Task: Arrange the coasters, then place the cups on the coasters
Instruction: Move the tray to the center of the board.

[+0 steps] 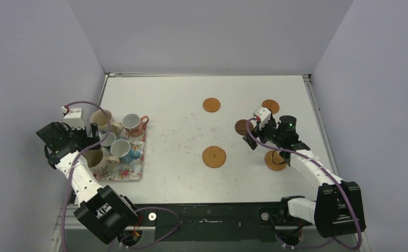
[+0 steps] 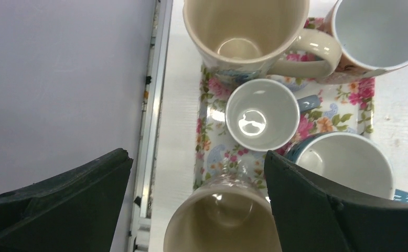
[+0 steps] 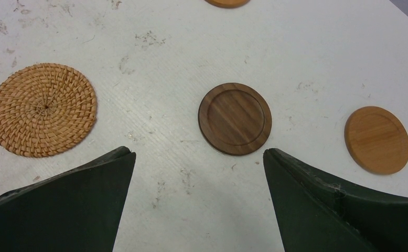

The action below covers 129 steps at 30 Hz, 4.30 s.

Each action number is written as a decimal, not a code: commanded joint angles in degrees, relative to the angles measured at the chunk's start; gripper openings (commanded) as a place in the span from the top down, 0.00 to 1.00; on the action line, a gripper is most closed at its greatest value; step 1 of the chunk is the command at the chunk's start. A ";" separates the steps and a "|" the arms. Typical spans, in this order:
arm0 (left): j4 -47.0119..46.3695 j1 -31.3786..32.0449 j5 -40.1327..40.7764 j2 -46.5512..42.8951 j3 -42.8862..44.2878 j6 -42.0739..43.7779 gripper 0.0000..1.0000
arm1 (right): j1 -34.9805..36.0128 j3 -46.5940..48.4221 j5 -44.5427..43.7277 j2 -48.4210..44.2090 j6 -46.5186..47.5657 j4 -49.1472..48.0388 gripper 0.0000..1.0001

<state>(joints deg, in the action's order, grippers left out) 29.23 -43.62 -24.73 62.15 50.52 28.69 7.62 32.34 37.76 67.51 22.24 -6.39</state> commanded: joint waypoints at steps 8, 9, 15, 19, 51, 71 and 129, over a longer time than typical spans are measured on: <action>-10.31 1.20 -3.86 4.22 1.14 -6.61 0.11 | 0.51 -0.42 1.61 -1.32 1.27 -1.96 0.00; -10.47 1.98 -3.02 4.55 0.88 -6.56 0.12 | 0.48 -0.43 1.81 -1.41 1.23 -1.96 0.00; -13.37 7.90 4.10 4.41 -2.35 -5.91 0.12 | 2.84 2.53 1.76 -0.48 0.51 0.24 0.00; -13.13 11.64 5.81 1.14 -3.37 -4.72 0.17 | 4.68 3.91 1.58 0.52 -0.25 0.84 0.00; -20.79 62.95 46.16 21.88 -0.65 -23.15 0.40 | 5.83 -1.25 -3.48 6.86 5.68 -5.08 0.00; -12.43 55.85 42.16 27.92 0.68 -28.42 0.43 | 5.83 -1.31 -2.95 6.71 6.41 -4.42 0.00; -24.26 62.38 35.11 47.74 12.76 -17.30 1.00 | 5.92 -0.69 -2.41 6.87 6.76 -2.92 0.00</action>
<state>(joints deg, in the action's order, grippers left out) 9.52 14.61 21.10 107.07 61.91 8.36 13.21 31.03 33.89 75.00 28.08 -8.08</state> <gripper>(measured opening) 0.059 1.000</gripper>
